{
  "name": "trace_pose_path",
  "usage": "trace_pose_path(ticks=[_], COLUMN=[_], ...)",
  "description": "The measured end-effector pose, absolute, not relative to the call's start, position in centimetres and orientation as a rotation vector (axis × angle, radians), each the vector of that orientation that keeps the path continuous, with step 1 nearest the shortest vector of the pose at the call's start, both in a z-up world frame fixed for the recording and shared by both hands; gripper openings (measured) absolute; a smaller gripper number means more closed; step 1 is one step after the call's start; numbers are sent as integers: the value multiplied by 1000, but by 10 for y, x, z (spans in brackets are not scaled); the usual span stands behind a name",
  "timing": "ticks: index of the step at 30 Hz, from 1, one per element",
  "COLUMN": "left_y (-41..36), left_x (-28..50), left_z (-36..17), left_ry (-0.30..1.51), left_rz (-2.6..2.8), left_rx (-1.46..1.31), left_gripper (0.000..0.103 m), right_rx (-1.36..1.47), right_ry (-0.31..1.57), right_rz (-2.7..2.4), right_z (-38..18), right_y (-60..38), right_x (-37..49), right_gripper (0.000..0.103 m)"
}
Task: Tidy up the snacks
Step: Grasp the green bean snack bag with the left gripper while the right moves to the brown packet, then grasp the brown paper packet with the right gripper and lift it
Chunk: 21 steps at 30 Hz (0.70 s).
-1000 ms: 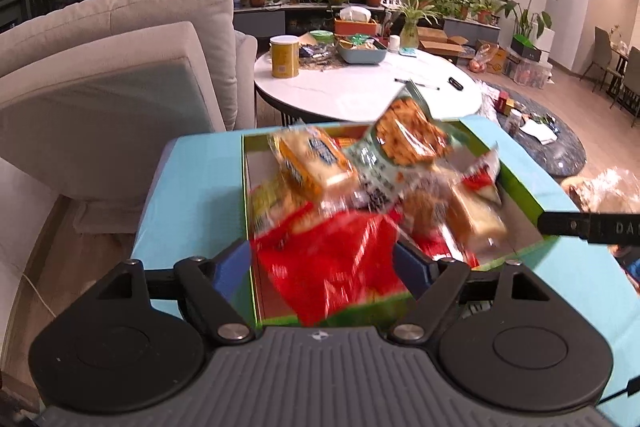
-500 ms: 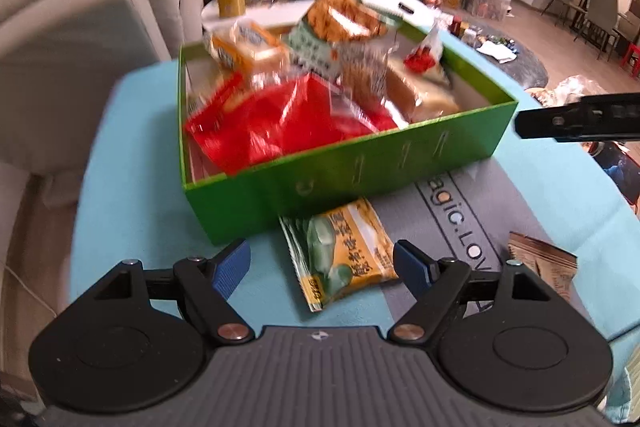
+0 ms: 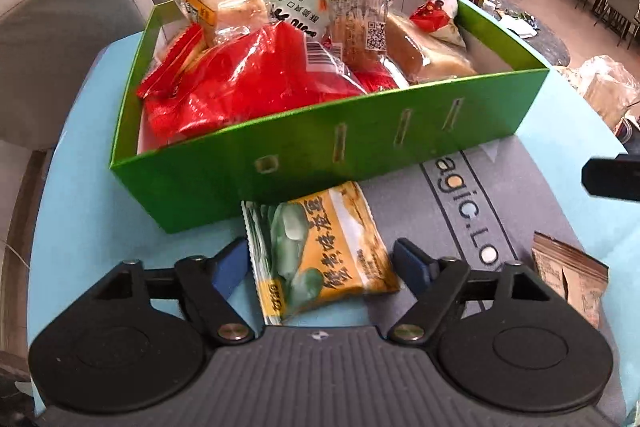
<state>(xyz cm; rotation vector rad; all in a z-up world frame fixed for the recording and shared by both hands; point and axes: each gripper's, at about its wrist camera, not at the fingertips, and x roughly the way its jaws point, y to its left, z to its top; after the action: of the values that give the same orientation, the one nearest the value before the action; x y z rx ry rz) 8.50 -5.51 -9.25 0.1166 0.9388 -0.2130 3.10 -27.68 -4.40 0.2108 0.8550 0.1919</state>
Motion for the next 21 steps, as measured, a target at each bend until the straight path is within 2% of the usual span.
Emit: trace_pose_path(ticks=[2, 4, 10, 21], left_y=[-52, -48, -31, -10], left_x=[76, 66, 36, 20], left_z=[-89, -86, -83, -72], left_ry=[941, 949, 995, 917], left_rz=[-227, -248, -283, -204], left_rx=[109, 102, 34, 19], left_gripper=[61, 58, 58, 58], right_rx=[205, 203, 178, 147], right_ry=[870, 882, 903, 926], right_rz=[191, 189, 205, 218], right_z=[-48, -51, -56, -59], right_y=[-278, -278, -278, -269], right_x=[28, 25, 12, -11], right_gripper=[85, 85, 85, 90])
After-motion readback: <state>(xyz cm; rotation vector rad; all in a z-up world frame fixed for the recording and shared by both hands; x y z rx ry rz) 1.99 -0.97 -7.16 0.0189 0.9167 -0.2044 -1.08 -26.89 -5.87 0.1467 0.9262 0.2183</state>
